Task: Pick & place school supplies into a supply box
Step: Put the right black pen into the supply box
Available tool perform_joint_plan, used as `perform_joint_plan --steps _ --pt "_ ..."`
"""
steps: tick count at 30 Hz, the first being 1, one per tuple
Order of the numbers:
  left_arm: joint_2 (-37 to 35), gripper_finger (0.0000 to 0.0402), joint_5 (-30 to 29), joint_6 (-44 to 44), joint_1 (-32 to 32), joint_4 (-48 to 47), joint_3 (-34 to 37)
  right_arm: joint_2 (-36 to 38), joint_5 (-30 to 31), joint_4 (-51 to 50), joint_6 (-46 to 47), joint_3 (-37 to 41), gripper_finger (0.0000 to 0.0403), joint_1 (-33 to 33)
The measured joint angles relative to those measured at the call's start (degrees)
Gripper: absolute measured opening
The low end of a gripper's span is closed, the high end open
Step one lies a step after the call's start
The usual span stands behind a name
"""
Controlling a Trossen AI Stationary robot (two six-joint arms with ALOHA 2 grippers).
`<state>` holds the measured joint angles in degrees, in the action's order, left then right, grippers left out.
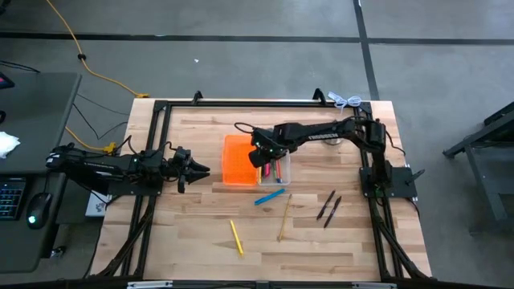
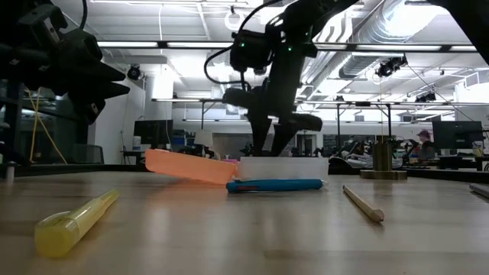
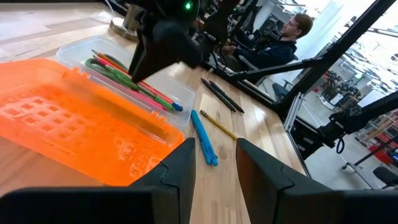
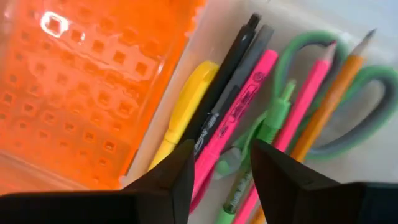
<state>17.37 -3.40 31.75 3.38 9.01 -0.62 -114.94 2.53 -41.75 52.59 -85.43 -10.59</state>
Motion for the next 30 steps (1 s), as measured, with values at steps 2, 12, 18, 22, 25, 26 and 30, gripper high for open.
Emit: perform_joint_plan --steps 2,12,18,22,25,26,30 --pt "0.0 0.0145 0.0 0.02 0.02 0.0 0.0 1.06 0.67 -0.28 -0.17 0.0 0.0131 0.0" --pt "0.0 0.0145 -0.02 0.04 0.02 0.32 0.0 10.46 4.78 -4.05 -0.32 0.02 0.013 0.09" --pt "0.01 0.0145 -0.04 0.04 0.0 0.33 0.0 17.15 6.07 -7.92 -0.62 0.02 0.0129 0.72" --pt "0.02 0.0145 -0.04 0.04 0.02 0.35 0.0 20.67 6.76 -11.81 -0.6 0.0 0.0129 1.7" --pt "0.0 0.0145 0.09 0.04 0.0 0.39 0.0 23.05 7.2 -14.97 0.2 0.0 0.0129 3.02" --pt "0.02 0.0145 0.14 0.09 0.01 0.37 0.0 23.57 7.35 -15.84 0.81 0.0 0.0129 3.59" --pt "0.0 0.0145 0.26 0.44 0.02 0.5 0.0 25.56 7.57 -19.63 2.72 0.0 0.0129 6.32"
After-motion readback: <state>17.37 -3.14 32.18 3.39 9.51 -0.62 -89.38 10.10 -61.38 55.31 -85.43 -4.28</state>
